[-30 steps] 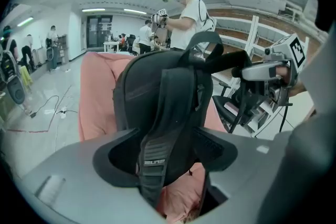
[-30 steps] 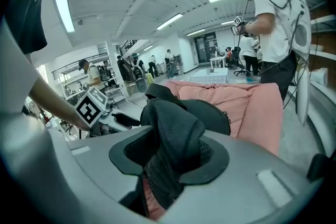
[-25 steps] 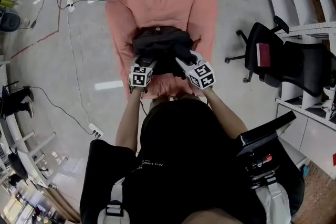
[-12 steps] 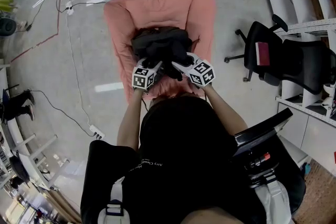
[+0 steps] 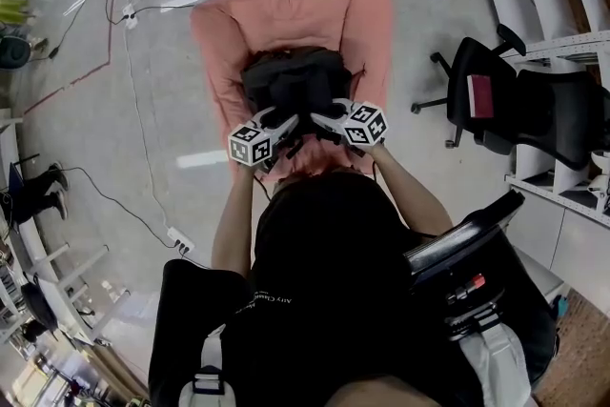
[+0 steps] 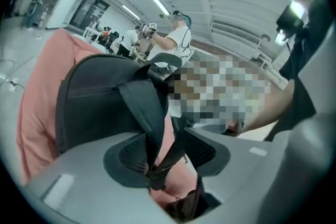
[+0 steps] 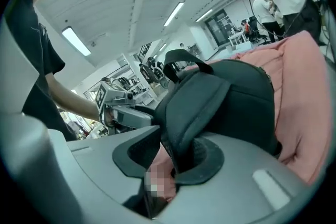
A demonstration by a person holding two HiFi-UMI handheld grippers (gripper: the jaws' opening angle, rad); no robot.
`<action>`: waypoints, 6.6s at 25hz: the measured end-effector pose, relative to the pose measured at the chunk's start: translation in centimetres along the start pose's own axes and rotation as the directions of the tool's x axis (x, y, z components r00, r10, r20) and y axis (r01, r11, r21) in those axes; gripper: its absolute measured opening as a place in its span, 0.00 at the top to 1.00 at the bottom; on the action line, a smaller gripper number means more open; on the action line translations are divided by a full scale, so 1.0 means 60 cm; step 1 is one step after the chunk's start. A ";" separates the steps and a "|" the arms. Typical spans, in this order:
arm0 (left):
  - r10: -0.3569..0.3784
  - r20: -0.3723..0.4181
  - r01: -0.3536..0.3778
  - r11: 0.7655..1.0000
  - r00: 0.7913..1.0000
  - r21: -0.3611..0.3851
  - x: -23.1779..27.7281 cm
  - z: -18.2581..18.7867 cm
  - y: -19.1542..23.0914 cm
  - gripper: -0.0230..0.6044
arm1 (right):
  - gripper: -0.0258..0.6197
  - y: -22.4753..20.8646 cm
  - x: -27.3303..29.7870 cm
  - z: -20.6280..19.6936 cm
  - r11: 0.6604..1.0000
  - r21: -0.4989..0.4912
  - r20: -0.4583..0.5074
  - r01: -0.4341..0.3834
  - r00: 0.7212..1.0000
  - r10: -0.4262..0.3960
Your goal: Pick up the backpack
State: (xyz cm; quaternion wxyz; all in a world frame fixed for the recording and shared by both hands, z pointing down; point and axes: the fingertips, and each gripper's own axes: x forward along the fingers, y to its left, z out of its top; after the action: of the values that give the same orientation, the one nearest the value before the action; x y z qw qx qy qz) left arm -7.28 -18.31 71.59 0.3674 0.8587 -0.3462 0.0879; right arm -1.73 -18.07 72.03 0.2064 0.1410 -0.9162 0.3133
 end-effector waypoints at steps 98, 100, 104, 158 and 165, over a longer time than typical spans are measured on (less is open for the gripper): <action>0.038 0.299 -0.006 0.994 0.954 -0.109 -0.090 0.185 -0.065 0.88 | 0.91 0.102 -0.068 0.246 0.930 0.158 0.510 -0.331 0.834 0.210; 0.033 0.315 -0.012 0.998 0.949 -0.069 -0.101 0.208 -0.077 0.88 | 0.91 0.114 -0.083 0.270 0.934 0.127 0.530 -0.334 0.819 0.221; 0.006 0.340 -0.031 0.997 0.941 0.068 -0.128 0.273 -0.117 0.89 | 0.91 0.141 -0.124 0.339 0.945 0.034 0.570 -0.324 0.783 0.248; 0.022 0.700 -0.422 0.811 0.714 0.404 -0.352 0.738 -0.373 0.92 | 0.91 0.407 -0.339 0.770 0.807 -0.574 0.664 0.139 0.657 0.358; 0.036 0.680 -0.426 0.804 0.732 0.416 -0.342 0.738 -0.362 0.92 | 0.91 0.392 -0.328 0.772 0.818 -0.555 0.670 0.150 0.663 0.334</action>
State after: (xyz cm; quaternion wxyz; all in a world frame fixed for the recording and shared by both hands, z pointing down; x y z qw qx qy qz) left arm -12.83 -27.41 19.26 -0.0492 0.8504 -0.5193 -0.0693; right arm -7.08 -26.87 17.43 -0.1699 0.1390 -0.9744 -0.0485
